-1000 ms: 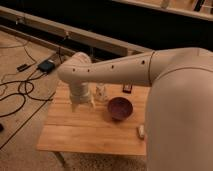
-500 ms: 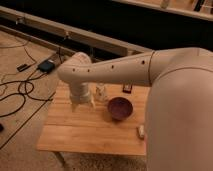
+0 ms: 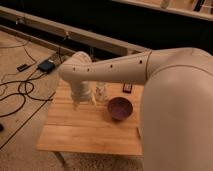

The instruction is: Knock the bottle over

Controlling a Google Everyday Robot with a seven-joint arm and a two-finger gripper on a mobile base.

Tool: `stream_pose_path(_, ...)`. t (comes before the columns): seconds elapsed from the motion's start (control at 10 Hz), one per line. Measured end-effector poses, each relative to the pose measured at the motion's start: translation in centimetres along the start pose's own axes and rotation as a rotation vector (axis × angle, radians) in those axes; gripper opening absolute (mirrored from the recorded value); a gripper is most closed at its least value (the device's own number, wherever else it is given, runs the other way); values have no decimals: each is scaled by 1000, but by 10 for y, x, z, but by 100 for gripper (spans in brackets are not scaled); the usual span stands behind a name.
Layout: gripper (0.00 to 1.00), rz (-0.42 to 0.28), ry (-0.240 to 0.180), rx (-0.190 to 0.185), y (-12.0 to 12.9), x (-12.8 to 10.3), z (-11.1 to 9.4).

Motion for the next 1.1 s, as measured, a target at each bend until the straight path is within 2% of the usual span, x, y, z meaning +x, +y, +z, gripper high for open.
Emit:
stream_pose_path(0.7,65,-75,-37,-54,-12,-64,21)
stream_pose_path(1.1,65,-132,-24,-86,-12,-95,36)
